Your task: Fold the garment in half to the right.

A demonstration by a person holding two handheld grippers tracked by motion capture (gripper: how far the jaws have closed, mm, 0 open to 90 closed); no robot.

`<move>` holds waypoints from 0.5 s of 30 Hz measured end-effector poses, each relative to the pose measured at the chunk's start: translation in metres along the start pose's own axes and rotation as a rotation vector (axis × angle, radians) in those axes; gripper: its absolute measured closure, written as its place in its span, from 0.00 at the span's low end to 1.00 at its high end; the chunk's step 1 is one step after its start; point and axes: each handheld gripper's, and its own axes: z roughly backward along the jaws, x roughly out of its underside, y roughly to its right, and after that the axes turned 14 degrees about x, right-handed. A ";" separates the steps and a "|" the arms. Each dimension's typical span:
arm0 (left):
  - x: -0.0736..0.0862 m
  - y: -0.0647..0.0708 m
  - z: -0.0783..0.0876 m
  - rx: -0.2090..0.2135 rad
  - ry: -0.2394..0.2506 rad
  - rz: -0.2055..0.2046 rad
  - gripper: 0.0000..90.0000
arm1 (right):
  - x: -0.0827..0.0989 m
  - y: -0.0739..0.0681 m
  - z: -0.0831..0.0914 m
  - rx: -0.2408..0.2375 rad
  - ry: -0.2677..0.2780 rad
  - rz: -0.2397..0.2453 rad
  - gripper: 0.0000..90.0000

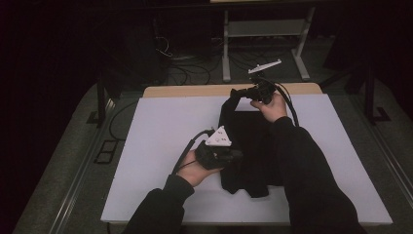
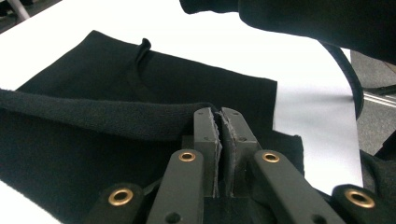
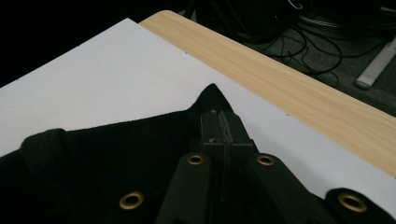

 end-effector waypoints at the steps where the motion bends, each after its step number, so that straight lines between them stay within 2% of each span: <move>1: -0.001 0.000 -0.002 0.002 0.002 0.001 0.93 | 0.001 0.002 0.001 0.003 0.002 -0.001 0.98; 15: -0.016 0.002 -0.022 0.029 0.003 -0.016 0.93 | 0.013 0.021 0.013 0.029 0.003 -0.030 0.98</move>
